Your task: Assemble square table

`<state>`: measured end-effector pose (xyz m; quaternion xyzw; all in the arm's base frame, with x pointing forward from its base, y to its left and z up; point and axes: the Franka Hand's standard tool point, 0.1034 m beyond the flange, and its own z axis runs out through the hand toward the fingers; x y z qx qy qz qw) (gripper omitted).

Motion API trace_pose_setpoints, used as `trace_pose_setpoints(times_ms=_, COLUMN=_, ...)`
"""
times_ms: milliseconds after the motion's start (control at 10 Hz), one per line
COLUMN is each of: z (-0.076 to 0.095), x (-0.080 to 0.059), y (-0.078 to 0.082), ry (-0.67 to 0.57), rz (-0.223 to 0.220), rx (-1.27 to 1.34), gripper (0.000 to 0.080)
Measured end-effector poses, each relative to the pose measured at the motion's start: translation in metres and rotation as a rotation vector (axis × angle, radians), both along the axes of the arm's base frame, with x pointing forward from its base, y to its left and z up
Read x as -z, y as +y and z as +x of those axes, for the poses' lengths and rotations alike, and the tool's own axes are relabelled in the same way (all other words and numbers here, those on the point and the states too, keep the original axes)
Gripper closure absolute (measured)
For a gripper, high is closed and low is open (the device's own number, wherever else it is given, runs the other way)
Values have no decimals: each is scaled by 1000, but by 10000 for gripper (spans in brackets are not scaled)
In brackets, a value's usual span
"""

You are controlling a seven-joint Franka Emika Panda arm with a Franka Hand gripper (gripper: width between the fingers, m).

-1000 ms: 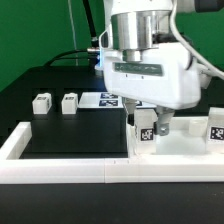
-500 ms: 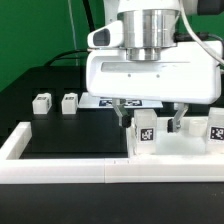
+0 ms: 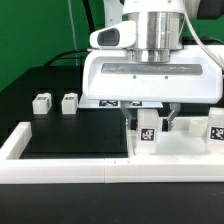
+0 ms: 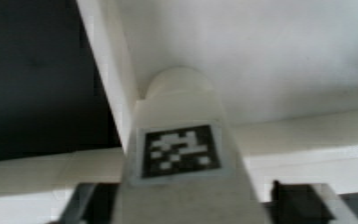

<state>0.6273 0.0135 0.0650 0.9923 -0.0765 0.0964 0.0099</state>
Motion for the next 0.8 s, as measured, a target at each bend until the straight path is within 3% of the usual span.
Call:
trace_pose_setpoints(times_ms=100, z=0, x=0, y=-1, ry=-2, rz=10, rx=50, gripper=512)
trace_pose_setpoints(times_ms=500, z=0, x=1, y=-4, ry=-11, rz=57, rx=310, gripper=511)
trace_pose_setpoints(times_ms=800, z=-2, x=0, y=-6, ry=92, rz=199, rx=867, gripper=511)
